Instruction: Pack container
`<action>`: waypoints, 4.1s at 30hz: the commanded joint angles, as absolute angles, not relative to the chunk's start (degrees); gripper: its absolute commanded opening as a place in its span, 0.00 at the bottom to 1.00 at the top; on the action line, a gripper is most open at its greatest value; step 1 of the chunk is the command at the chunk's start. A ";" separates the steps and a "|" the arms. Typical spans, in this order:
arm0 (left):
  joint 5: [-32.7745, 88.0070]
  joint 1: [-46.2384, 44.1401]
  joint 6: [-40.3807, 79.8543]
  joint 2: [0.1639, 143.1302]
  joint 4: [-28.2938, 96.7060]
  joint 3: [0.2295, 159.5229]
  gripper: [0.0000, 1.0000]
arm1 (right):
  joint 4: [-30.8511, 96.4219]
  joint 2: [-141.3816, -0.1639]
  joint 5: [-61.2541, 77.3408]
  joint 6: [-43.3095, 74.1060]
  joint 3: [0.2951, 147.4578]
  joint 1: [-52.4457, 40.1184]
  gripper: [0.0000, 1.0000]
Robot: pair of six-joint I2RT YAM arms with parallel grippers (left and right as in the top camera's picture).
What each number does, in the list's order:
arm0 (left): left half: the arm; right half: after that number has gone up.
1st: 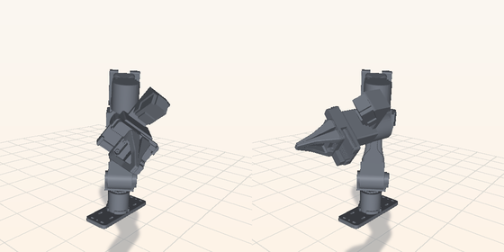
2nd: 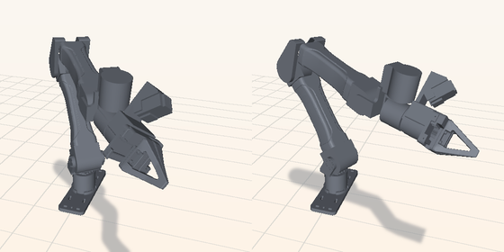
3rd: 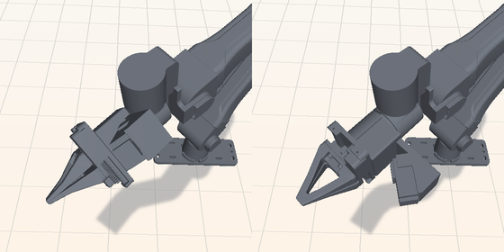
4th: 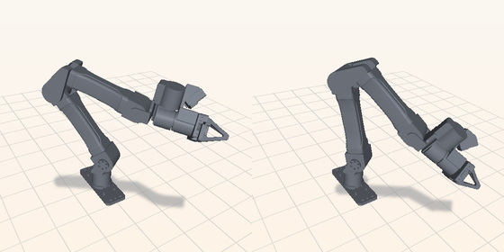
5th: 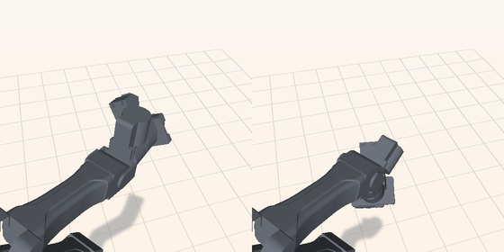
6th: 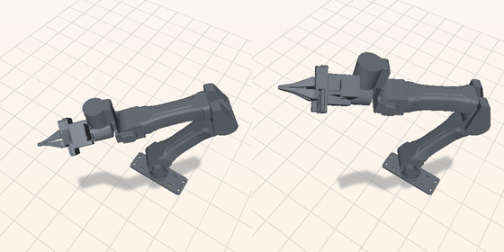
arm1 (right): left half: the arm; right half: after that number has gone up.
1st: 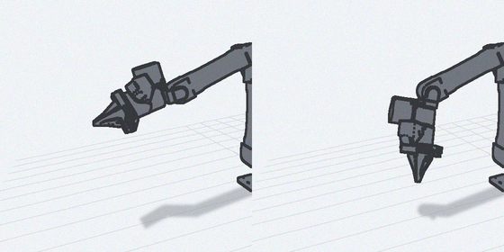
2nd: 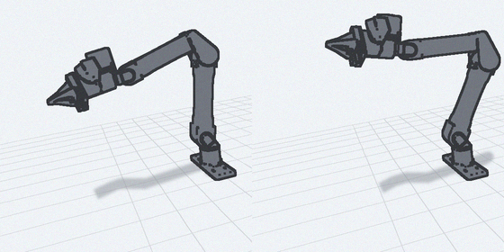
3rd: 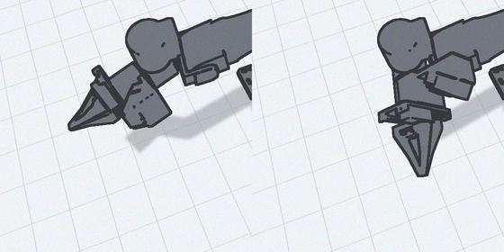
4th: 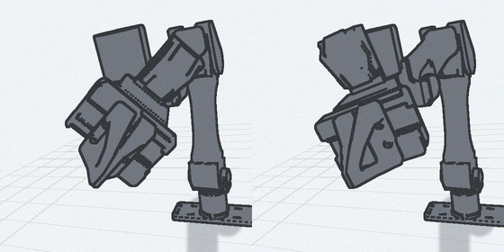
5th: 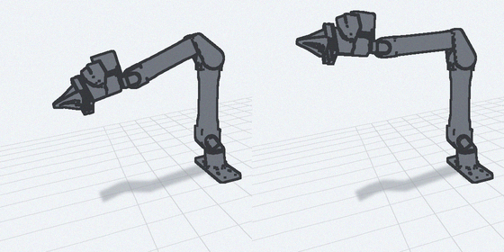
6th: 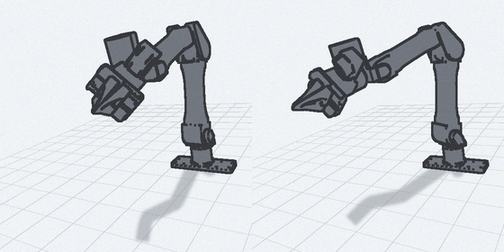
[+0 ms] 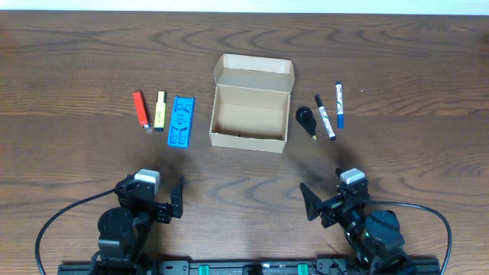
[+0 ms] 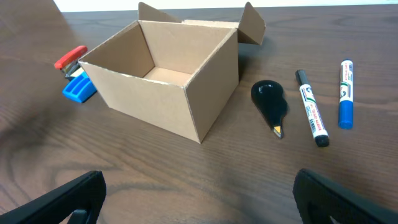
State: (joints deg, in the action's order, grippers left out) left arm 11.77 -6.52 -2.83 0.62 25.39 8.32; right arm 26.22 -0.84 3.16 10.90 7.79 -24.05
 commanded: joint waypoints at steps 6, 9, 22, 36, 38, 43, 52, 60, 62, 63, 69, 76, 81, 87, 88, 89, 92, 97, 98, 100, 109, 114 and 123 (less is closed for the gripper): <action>11.40 -6.39 -2.61 0.21 25.50 7.31 0.95 | 26.15 -0.32 2.83 10.66 7.44 -24.36 0.99; 11.40 -6.39 -2.61 0.21 25.52 7.31 0.95 | 26.15 -0.32 2.83 10.66 7.44 -24.36 0.99; 11.81 -6.39 -2.59 0.21 25.50 7.31 0.95 | 26.15 -0.32 2.83 10.66 7.44 -24.36 0.99; 11.62 -6.39 5.50 2.26 22.63 7.64 0.95 | 26.15 -0.32 2.83 10.66 7.44 -24.36 0.99; 11.62 -6.39 5.87 4.23 22.63 8.51 0.95 | 26.15 -0.32 2.83 10.63 7.44 -24.36 0.99; 10.48 -6.39 4.14 12.56 22.00 14.00 0.95 | 26.15 -0.32 2.83 10.66 7.44 -24.36 0.99; 6.00 -6.39 -3.92 38.65 22.15 32.03 0.95 | 26.15 -0.32 2.83 10.63 7.44 -24.36 0.99; 4.60 -6.39 -11.44 65.63 22.48 48.93 0.95 | 26.15 -0.32 2.83 10.66 7.44 -24.36 0.99; 4.47 -6.39 -11.60 70.61 21.87 51.40 0.95 | 26.15 -0.32 2.83 10.66 7.44 -24.36 0.99; 4.47 -6.39 -11.60 72.58 21.04 52.05 0.95 | 26.15 -0.32 2.83 10.63 7.44 -24.36 0.99; 6.85 -6.44 -10.50 81.52 14.17 52.36 0.95 | 26.15 -0.32 2.83 10.63 7.44 -24.36 0.99; 11.66 -6.44 -10.48 88.86 10.46 52.36 0.95 | 26.15 -0.32 2.83 10.63 7.44 -24.36 0.99; 12.60 -6.46 -10.44 93.10 10.48 52.36 0.95 | 26.15 -0.32 2.83 10.66 7.44 -24.36 0.99; 12.56 -6.46 -10.44 96.55 10.44 52.36 0.95 | 26.15 -0.32 2.83 10.66 7.44 -24.36 0.99; 12.53 -6.46 -10.44 97.14 10.41 52.36 0.95 | 26.15 -0.32 2.83 10.66 7.44 -24.36 0.99; 12.53 -6.46 -10.44 97.58 10.41 52.36 0.95 | 26.15 -0.32 2.83 10.63 7.44 -24.36 0.99; 12.51 -6.46 -10.44 98.98 9.65 52.36 0.96 | 26.15 -0.32 2.83 10.66 7.44 -24.36 0.99; 12.51 -6.50 -10.04 100.53 7.92 52.36 0.99 | 26.15 -0.32 2.83 10.63 7.44 -24.36 0.99; 12.51 -6.57 -10.04 100.62 7.79 52.36 1.00 | 26.15 -0.32 2.83 10.66 7.44 -24.36 0.99; 12.25 -6.90 -10.04 100.79 7.42 52.36 1.00 | 26.15 -0.32 2.83 10.63 7.44 -24.36 0.99; 7.77 -10.79 -9.74 103.09 6.74 52.36 0.91 | 26.15 -0.32 2.83 10.66 7.44 -24.36 0.99; 5.52 -11.05 -7.46 103.66 6.76 52.36 0.86 | 26.15 -0.32 2.83 10.63 7.44 -24.36 0.99; 5.37 -11.05 -5.52 103.66 6.81 52.36 0.62 | 26.15 -0.32 2.83 10.66 7.44 -24.36 0.99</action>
